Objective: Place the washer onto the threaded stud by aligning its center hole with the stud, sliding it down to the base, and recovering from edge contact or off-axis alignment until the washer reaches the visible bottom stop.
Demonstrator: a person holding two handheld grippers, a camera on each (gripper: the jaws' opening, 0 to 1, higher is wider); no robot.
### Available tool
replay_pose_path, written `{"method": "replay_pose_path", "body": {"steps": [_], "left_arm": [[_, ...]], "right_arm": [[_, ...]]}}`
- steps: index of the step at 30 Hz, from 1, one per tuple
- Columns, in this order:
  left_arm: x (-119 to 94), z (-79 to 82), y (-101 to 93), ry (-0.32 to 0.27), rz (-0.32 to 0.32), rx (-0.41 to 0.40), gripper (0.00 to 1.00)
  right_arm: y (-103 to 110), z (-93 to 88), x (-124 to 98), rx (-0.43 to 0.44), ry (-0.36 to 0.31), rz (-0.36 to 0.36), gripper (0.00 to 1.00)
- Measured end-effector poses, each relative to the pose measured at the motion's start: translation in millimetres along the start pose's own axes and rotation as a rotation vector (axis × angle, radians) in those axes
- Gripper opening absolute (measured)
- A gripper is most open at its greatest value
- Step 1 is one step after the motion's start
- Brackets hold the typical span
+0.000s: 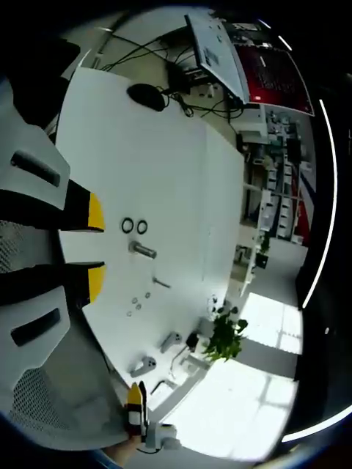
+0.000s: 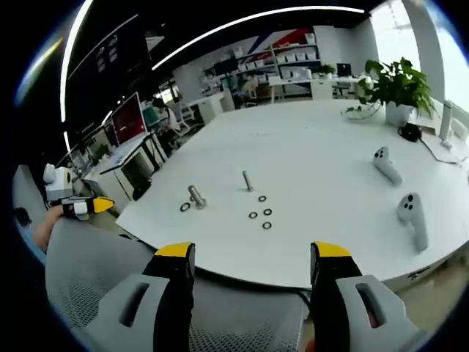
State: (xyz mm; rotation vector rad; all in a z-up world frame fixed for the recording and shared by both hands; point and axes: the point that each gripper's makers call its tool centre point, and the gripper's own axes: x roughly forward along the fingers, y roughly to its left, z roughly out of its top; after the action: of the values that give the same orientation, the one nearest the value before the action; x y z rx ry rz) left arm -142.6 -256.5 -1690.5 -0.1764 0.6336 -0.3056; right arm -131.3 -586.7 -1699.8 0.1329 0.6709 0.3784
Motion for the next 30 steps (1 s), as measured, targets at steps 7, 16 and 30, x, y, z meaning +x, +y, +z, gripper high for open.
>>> {"method": "replay_pose_path", "body": {"steps": [7, 16, 30], "left_arm": [[-0.1, 0.6, 0.1, -0.003, -0.002, -0.002, 0.13], [-0.4, 3.2, 1.8, -0.019, -0.002, -0.013, 0.13], [1.1, 0.6, 0.7, 0.0, -0.01, -0.005, 0.13]], "right_arm": [[1.0, -0.1, 0.2, 0.009, 0.0, 0.005, 0.65], [4.5, -2.3, 1.4, 0.004, 0.019, 0.025, 0.61], [13.4, -4.8, 2.6, 0.02, 0.037, 0.085, 0.5]]}}
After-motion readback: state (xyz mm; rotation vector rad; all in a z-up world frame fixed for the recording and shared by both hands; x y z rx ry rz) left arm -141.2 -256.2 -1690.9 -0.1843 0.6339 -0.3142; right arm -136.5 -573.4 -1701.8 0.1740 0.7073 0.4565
